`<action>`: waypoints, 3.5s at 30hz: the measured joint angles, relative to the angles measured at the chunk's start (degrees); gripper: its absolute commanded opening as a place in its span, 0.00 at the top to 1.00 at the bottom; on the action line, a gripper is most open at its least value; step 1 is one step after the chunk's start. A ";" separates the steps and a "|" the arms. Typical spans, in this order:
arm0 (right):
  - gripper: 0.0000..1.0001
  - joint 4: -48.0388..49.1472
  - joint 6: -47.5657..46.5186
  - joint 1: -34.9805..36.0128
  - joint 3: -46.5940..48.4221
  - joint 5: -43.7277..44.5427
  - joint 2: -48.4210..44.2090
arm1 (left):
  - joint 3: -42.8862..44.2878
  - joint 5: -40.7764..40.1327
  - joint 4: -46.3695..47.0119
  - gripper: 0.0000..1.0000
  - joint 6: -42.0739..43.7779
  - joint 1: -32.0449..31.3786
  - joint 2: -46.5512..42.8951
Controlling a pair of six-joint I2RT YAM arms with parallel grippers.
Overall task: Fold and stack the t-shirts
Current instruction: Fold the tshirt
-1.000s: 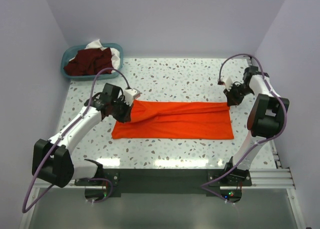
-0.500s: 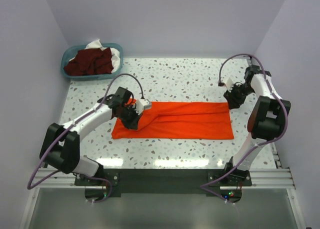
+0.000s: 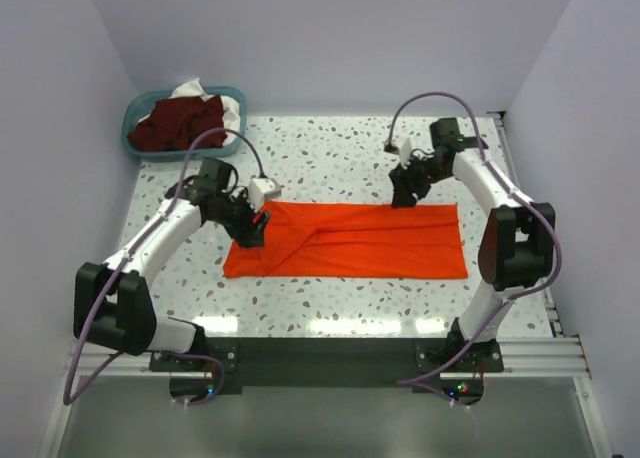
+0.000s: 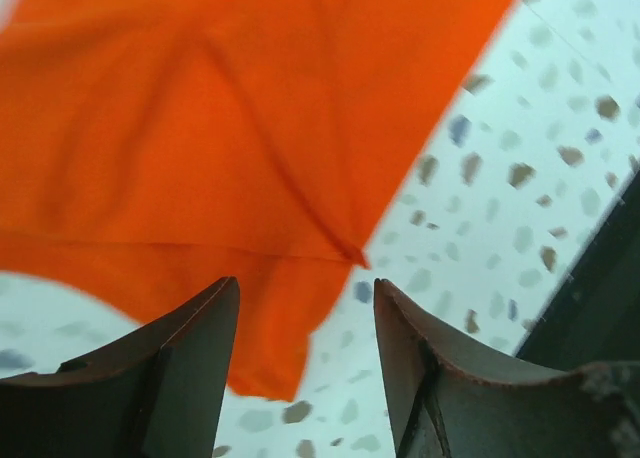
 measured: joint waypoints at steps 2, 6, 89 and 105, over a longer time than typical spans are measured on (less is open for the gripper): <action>0.47 4.66 5.75 5.16 -1.03 -1.49 -0.35 | 2.64 0.35 1.77 0.43 -0.96 5.18 -0.63; 0.47 14.60 16.09 14.29 -1.55 -2.80 0.39 | 8.24 0.83 5.57 0.49 -5.46 12.00 4.37; 0.88 23.85 25.90 31.61 1.60 -10.97 16.81 | 1.38 14.88 7.48 0.54 -3.17 17.00 1.60; 0.52 23.28 29.20 31.63 4.76 -10.29 16.83 | -10.45 2.78 7.06 0.50 8.94 -0.70 -3.39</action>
